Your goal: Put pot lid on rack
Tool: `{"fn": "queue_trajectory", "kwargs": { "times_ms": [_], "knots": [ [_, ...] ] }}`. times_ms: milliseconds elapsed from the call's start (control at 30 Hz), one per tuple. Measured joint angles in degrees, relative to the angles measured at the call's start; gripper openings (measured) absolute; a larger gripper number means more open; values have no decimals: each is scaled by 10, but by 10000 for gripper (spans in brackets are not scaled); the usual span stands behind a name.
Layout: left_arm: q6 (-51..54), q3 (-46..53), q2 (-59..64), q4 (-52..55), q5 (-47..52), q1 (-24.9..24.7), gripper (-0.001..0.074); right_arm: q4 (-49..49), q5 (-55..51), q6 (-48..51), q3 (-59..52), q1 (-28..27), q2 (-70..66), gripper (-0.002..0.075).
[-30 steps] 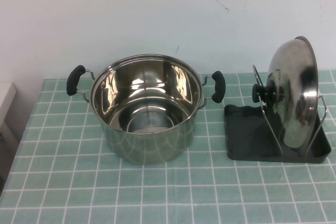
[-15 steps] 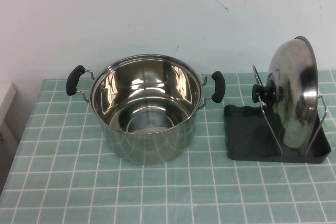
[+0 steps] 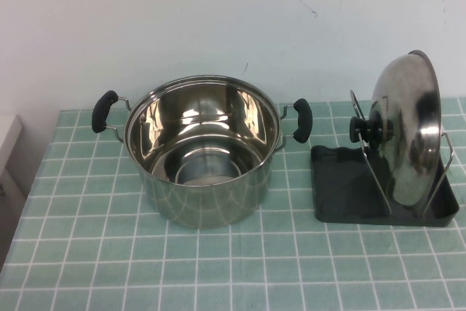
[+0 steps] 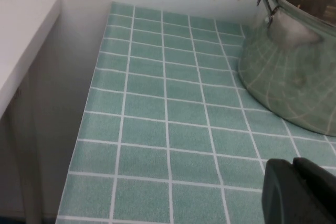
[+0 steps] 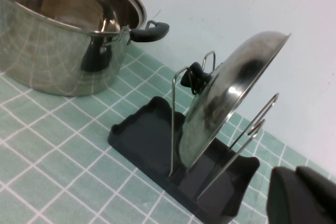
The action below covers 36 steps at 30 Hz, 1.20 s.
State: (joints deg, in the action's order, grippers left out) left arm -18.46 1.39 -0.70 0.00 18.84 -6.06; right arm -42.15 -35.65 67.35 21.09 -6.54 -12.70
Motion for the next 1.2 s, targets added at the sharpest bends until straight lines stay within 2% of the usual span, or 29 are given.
{"fn": "queue_trajectory", "kwargs": {
  "times_ms": [967, 1200],
  "knots": [
    [13, 0, 0, 0, 2, 1, -2, -2, -4, 0, 0, 0, 0, -1],
    [13, 0, 0, 0, 2, 1, -2, 13, 96, -10, 0, 0, 6, -1]
  ]
}}
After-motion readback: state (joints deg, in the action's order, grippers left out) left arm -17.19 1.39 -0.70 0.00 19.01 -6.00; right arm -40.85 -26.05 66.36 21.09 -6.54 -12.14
